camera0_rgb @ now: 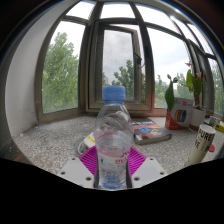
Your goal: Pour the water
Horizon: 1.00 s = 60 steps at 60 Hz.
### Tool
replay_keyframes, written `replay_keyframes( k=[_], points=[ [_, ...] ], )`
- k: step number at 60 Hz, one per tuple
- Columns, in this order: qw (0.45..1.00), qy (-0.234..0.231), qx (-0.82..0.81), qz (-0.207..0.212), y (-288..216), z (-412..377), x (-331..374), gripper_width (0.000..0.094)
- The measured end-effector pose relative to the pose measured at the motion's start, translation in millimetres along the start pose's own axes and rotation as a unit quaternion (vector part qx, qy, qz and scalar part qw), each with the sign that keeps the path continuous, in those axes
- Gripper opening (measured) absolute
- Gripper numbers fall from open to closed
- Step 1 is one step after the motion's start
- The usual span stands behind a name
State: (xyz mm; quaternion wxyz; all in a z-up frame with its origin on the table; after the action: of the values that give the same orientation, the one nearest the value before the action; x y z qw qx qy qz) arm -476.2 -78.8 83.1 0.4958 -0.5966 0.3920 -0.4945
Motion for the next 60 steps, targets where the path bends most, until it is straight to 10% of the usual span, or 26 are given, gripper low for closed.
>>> replay_keyframes(
  k=[16, 29, 44, 60],
  points=[
    [0.999, -0.011, -0.035, 0.021, -38, 5, 21, 0.0299],
    [0.946, -0.128, -0.262, 0.142, -171, 12, 70, 0.0298],
    [0.663, -0.302, -0.64, 0.243, -262, 98, 108, 0.0297],
    [0.404, -0.28, -0.828, 0.269, -216, 197, 96, 0.0298]
  ],
)
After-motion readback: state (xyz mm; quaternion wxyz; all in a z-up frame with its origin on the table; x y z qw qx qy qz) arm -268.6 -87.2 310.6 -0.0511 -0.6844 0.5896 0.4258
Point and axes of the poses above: the point between the fingertips, and its own axes, seen from behind it with the camera up: z to the right, y down, x backward, against the way the camera looks, the point moved 3 cm from there along x, backward, against the way the camera looks, and after that the axes turned 6 degrees about -y, right-handed, at the moved point
